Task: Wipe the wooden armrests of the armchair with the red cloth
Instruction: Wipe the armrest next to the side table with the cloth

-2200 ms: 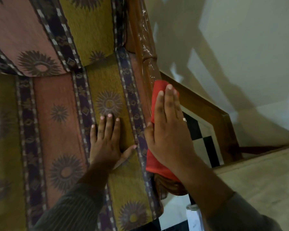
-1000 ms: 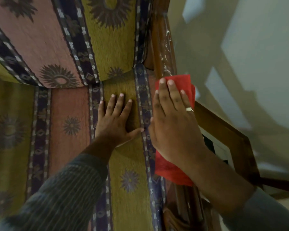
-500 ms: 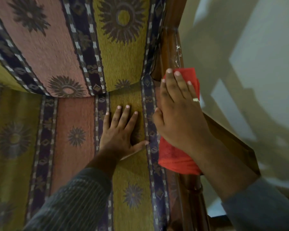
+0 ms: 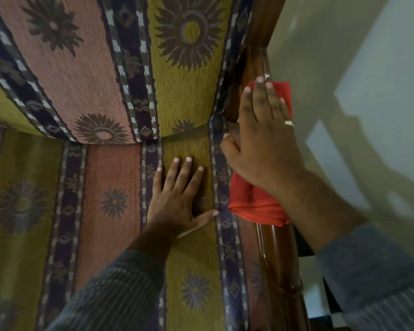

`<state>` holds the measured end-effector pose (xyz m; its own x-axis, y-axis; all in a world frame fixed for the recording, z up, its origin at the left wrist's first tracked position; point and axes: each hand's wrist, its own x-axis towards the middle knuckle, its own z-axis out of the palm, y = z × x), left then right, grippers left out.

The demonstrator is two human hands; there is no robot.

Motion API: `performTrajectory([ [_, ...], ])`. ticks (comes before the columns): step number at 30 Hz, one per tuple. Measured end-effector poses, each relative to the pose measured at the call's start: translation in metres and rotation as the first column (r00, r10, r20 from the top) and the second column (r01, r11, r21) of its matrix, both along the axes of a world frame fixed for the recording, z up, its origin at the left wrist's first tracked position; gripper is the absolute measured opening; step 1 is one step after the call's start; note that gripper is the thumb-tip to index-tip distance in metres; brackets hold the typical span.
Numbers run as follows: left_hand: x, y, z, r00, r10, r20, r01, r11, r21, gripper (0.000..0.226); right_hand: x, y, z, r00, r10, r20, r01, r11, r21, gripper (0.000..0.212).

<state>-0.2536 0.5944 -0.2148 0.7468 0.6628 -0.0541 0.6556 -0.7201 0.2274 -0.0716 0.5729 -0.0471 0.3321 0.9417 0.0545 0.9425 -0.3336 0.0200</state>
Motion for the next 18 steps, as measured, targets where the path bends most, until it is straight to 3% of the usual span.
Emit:
performTrajectory([
  [4,0.0,0.001,-0.003,1.0,-0.004,-0.004,0.004,1.0,0.005,0.107,0.024,0.026,0.006,0.991,0.04,-0.128,-0.039,0.999,0.011,0.086],
  [7,-0.002,0.001,-0.005,1.0,-0.003,-0.006,0.004,1.0,0.011,0.107,0.028,0.029,0.008,0.979,0.02,-0.203,0.002,0.994,0.111,0.077],
  [9,-0.001,0.001,-0.007,1.0,-0.007,0.004,0.007,1.0,0.014,0.106,0.024,0.019,0.007,0.983,-0.01,-0.183,0.04,0.986,0.159,0.071],
  [14,-0.002,0.001,-0.01,1.0,-0.015,0.008,0.015,1.0,0.015,0.106,0.024,0.015,0.0,0.995,0.045,-0.094,-0.039,0.997,0.064,0.065],
  [18,-0.002,0.001,-0.009,1.0,-0.011,0.002,0.011,1.0,0.013,0.105,0.036,0.028,0.0,0.979,0.03,-0.203,-0.005,0.993,0.122,0.062],
])
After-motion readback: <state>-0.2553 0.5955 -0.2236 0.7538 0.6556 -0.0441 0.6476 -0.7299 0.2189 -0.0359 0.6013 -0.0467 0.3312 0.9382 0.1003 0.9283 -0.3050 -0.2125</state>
